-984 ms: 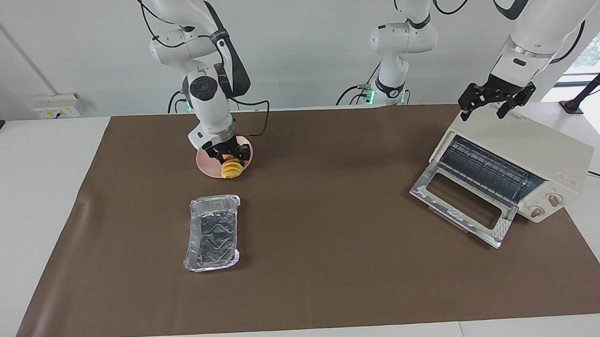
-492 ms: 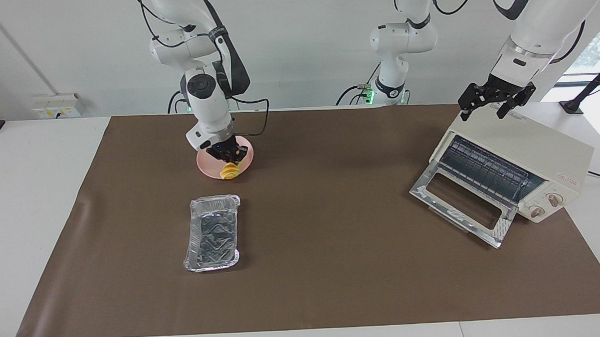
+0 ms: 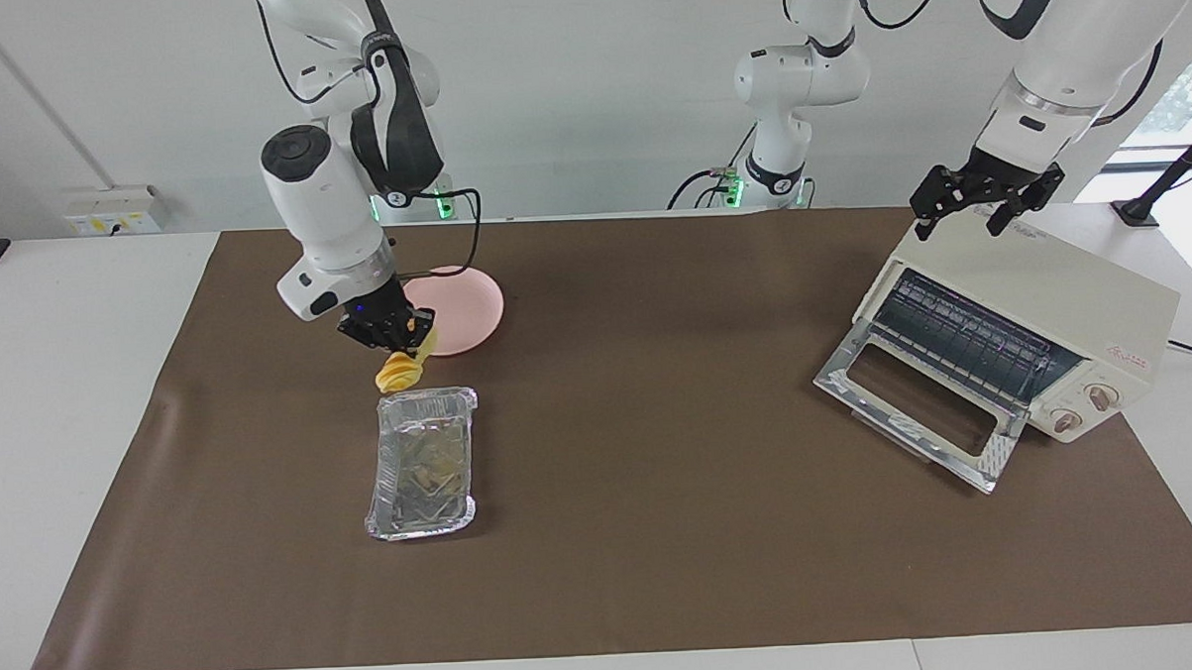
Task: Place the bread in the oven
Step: 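Lift the bread rolls and lower them into the foil tray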
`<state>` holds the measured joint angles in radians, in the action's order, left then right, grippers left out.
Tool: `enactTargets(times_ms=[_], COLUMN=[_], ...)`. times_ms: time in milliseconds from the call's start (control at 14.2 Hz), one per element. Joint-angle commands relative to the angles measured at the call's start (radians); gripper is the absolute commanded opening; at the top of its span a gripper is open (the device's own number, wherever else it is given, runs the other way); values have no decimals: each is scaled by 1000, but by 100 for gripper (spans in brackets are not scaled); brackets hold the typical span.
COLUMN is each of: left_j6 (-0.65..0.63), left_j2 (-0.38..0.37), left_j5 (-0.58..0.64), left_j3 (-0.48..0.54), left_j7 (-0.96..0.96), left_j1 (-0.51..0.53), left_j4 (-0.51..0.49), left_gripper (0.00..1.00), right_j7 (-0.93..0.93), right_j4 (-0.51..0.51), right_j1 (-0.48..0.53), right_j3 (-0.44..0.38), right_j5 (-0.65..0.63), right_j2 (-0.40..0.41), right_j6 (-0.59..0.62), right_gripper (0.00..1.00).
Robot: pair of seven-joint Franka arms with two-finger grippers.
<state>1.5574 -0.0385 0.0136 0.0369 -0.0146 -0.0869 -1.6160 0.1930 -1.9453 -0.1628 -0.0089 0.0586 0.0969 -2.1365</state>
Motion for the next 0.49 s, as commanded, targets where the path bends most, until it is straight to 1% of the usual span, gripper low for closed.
enactTargets(times_ms=[0, 70, 141, 281, 422], left_j6=[-4, -4, -4, -4, -4], left_j2=[-26, -26, -26, -26, -26], left_j5=[19, 19, 19, 19, 19], left_j3=[15, 15, 15, 15, 15], left_j7=[8, 10, 9, 8, 8], left_j1=[-19, -19, -19, -20, -19], left_j4=[-25, -25, -25, -25, -25], left_gripper=[100, 100, 100, 100, 100], right_j7=[-30, -30, -30, -32, -33], right_j4=[266, 313, 328, 315, 295], right_j1=[-4, -6, -6, -12, -12], right_j3=[10, 10, 10, 10, 10], right_j5=[10, 9, 10, 10, 10], right_j2=[220, 269, 303, 339, 353], right_j6=[18, 10, -20, -100, -123], right_gripper=[0, 0, 0, 0, 0])
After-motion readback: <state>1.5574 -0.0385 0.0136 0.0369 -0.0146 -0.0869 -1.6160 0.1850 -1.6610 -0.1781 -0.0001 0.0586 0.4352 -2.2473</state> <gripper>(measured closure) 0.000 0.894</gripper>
